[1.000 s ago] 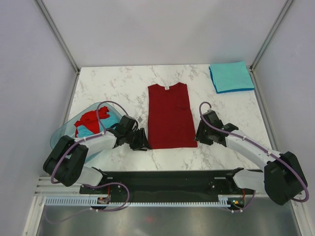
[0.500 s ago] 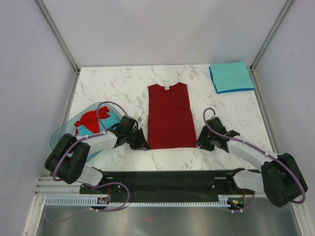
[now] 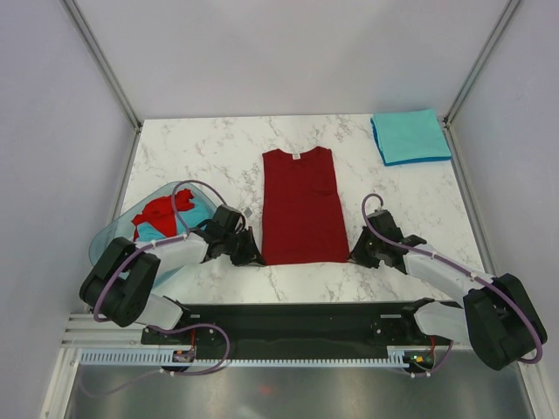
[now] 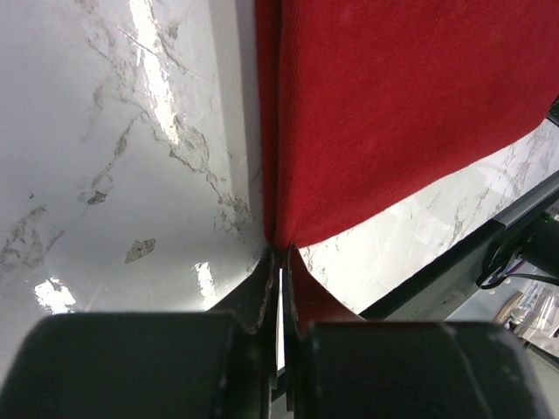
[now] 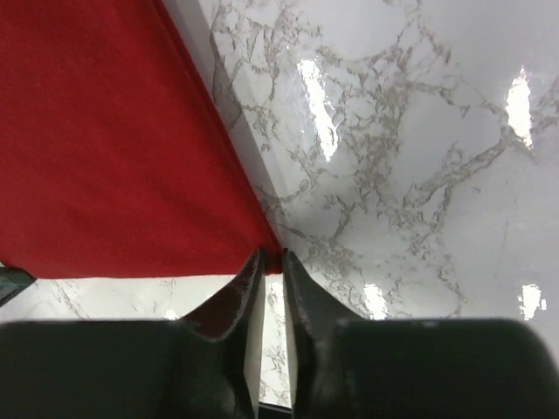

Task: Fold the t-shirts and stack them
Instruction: Fold the tshirt

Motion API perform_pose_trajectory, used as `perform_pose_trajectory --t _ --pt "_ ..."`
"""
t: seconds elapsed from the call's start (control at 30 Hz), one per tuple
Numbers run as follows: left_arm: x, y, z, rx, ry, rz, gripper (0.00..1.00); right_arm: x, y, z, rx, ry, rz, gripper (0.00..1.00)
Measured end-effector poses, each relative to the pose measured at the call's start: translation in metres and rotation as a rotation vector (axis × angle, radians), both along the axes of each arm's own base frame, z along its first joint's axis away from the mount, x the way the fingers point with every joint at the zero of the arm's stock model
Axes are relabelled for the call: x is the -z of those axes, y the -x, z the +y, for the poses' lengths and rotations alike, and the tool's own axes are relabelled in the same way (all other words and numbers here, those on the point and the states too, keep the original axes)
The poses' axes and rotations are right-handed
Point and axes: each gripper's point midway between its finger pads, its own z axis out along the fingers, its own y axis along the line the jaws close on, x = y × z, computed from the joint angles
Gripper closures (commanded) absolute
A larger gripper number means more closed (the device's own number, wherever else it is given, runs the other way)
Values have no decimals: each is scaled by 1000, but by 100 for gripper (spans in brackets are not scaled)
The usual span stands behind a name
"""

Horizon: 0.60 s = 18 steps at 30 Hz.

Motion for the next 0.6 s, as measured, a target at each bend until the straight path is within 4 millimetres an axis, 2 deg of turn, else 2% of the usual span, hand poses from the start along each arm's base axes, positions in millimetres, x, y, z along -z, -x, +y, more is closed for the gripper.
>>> perform_pose_trajectory --t 0.03,0.13,0.17,0.33,0.6 --pt "0 0 0 0 -1 -1 79 0 1 0 0 -2 2 88" --pt "-2 1 2 -4 -8 -2 63 0 0 1 -2 -7 -1 100" --pt "-4 1 3 -6 -10 -7 61 0 0 2 -4 -11 -3 100" --pt "-10 2 5 -12 -12 -18 56 1 3 3 -11 -27 -12 100" --pt "-7 4 7 -16 -20 5 56 0 5 3 -15 -38 -23 100"
